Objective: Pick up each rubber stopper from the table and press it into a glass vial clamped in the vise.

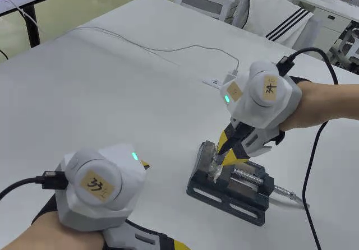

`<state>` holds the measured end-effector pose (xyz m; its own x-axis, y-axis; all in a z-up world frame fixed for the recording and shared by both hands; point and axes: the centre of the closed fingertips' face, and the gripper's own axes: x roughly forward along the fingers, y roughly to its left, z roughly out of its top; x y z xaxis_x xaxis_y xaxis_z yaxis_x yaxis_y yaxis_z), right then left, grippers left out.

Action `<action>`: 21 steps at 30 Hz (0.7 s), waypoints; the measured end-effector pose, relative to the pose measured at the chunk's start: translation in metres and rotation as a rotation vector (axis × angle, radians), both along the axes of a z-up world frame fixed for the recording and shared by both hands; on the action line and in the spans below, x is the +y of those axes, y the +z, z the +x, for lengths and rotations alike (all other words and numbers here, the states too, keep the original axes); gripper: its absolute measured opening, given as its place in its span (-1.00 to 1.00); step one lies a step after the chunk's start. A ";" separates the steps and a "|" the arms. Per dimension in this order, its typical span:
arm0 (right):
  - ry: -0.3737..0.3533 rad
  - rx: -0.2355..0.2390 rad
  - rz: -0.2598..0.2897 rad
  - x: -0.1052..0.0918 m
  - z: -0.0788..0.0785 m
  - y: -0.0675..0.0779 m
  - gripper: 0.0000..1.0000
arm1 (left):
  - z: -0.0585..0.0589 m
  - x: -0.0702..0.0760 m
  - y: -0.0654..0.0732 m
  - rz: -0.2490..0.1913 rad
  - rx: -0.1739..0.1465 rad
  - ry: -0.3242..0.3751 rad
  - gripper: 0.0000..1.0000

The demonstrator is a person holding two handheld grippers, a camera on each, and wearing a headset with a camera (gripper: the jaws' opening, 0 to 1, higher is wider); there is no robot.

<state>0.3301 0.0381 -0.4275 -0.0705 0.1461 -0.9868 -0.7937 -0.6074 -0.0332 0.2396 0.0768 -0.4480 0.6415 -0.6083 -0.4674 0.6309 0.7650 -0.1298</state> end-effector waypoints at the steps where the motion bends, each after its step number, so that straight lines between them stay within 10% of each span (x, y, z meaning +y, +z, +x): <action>1: 0.001 -0.003 -0.002 0.000 0.000 -0.001 -0.88 | 0.000 0.000 0.000 -0.002 0.002 -0.001 0.98; 21: -0.026 -0.004 -0.001 0.002 0.000 -0.002 -0.89 | -0.001 -0.003 -0.002 -0.004 0.009 -0.014 0.97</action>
<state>0.3300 0.0401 -0.4291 -0.0624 0.1464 -0.9873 -0.8089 -0.5868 -0.0359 0.2382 0.0735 -0.4502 0.6289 -0.6192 -0.4703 0.6403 0.7555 -0.1385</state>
